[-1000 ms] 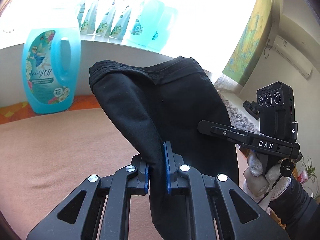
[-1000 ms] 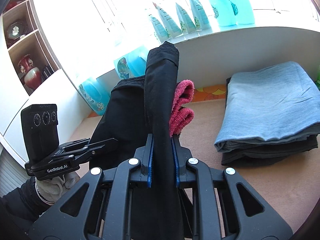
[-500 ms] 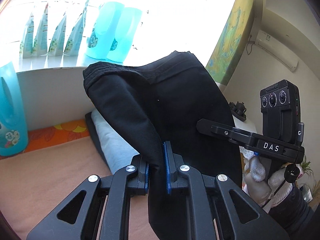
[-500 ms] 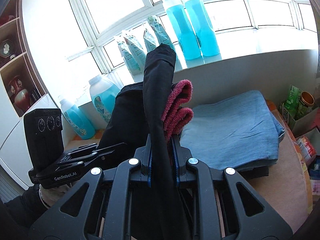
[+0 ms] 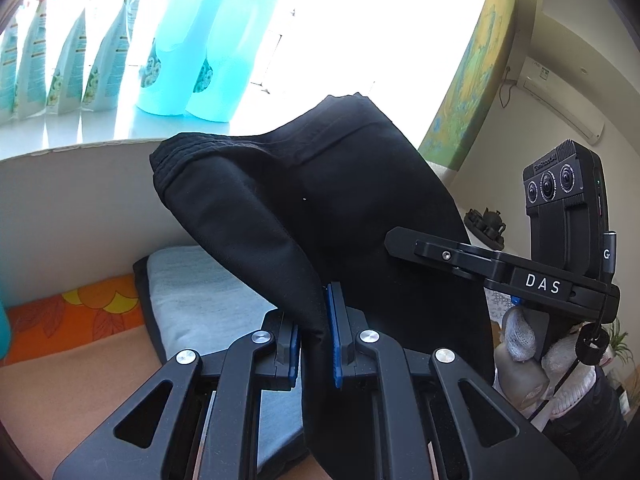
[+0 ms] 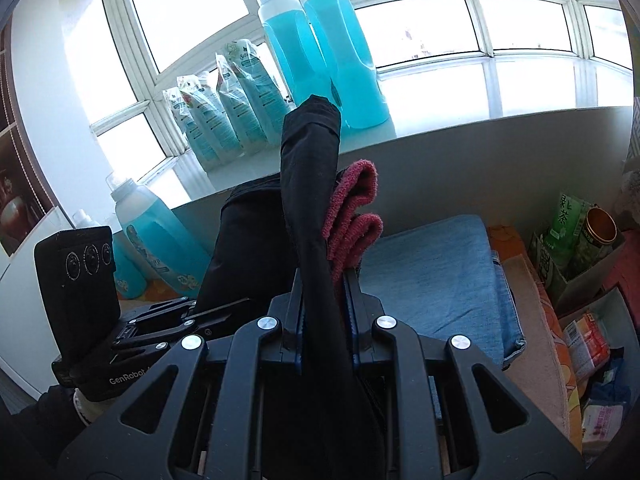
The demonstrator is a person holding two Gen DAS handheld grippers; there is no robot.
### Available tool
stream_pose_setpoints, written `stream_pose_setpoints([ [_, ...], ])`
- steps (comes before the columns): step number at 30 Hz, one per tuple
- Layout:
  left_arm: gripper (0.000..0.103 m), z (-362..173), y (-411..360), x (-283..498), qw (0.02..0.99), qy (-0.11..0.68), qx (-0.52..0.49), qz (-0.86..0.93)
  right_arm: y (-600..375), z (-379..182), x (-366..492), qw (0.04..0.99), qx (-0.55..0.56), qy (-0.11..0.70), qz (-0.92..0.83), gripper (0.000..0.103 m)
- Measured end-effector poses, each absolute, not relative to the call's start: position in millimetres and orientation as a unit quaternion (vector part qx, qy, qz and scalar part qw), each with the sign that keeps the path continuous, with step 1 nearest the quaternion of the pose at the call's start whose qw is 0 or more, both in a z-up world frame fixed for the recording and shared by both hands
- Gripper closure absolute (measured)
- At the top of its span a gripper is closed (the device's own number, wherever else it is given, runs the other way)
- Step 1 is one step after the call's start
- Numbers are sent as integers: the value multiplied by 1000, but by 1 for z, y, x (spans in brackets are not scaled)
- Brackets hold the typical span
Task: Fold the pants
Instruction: 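Grasp the trousers bundle with both tools and lift it onto the denim stack, then release the trousers on the denim stack and open both tools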
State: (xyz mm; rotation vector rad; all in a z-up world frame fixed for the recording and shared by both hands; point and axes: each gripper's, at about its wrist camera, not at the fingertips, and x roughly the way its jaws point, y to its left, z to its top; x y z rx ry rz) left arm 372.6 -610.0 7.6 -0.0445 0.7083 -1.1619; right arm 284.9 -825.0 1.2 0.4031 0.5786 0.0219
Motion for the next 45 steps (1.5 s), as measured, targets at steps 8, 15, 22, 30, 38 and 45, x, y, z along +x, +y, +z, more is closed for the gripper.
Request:
stream_pose_setpoints([
  [8,93,-28,-636,416,775,366,-29,-514,-853,-35,336,925,211,314,5,86],
  [15,89,-60,-643,430,784,396,11,-478,-865,-67,359,912,164,367,-73,83],
  [22,74,-65,-639,426,795,403,37,-451,-863,-66,357,909,116,378,-131,73],
  [30,63,-65,-620,448,822,408,57,-392,-857,-63,344,902,108,385,-163,73],
  [38,63,-46,-580,437,828,401,35,-389,-837,-37,297,914,115,350,-168,72],
  [45,63,-13,-549,399,834,369,45,-407,-803,-7,244,929,116,310,-166,59],
])
